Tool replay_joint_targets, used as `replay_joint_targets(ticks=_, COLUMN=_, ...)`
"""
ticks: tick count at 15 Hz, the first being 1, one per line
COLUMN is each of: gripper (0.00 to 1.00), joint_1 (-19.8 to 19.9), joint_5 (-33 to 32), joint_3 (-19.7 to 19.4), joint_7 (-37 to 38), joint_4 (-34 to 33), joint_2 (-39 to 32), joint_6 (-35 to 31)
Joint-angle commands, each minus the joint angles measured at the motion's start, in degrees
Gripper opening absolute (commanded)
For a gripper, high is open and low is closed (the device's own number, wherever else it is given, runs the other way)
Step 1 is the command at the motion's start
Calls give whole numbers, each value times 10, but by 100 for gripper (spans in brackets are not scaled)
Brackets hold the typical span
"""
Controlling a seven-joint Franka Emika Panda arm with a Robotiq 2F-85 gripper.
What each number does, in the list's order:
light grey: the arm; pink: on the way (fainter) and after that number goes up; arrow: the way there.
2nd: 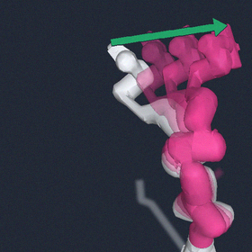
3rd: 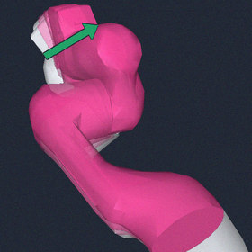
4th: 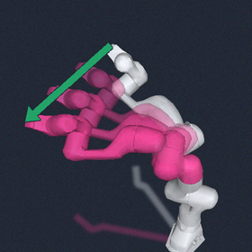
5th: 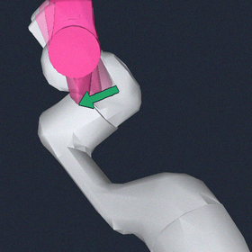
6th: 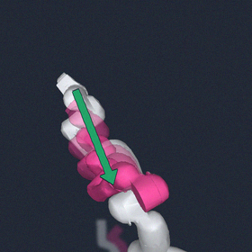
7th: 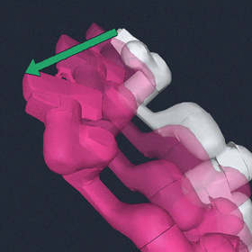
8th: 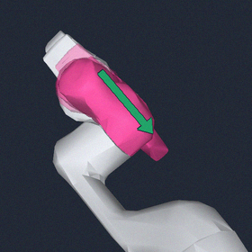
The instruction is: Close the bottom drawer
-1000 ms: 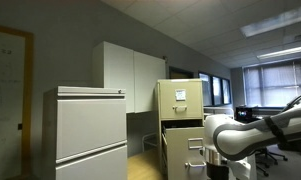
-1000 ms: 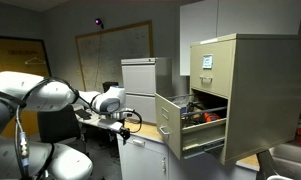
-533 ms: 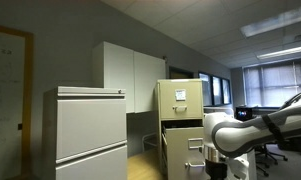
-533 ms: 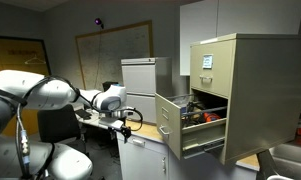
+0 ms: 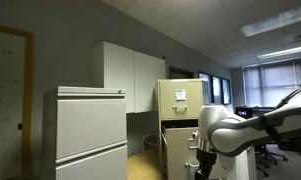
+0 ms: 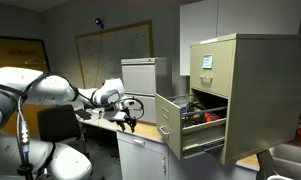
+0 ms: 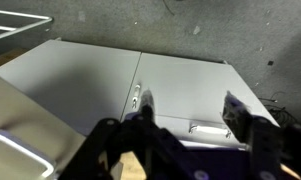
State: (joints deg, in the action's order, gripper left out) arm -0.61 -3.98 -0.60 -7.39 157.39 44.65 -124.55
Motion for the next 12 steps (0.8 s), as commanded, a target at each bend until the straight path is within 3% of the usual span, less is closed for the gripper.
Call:
replay_joint_targets(ticks=1, gripper=42, joint_1=41, joint_5=-86, joint_3=57, joint_7=60, joint_4=-32, joint_2=-54, joint_6=-69)
replay_joint_targets(ticks=5, gripper=11, joint_1=109, joint_5=-217, joint_3=114, joint_7=141, joint_4=-60, joint_2=-92, joint_6=-154)
replay_joint_targets(ticks=7, gripper=0, joint_1=153, joint_5=-291, joint_3=136, joint_7=181, joint_4=-81, joint_2=-111, joint_6=-196)
replay_joint_targets(ticks=10, gripper=0, joint_1=229, joint_5=-427, joint_3=173, joint_7=269, joint_4=-116, joint_2=-142, joint_6=-250)
replay_joint_targets(ticks=12, gripper=0, joint_1=304, joint_5=-516, joint_3=216, joint_7=331, joint_4=-146, joint_2=-169, joint_6=-278)
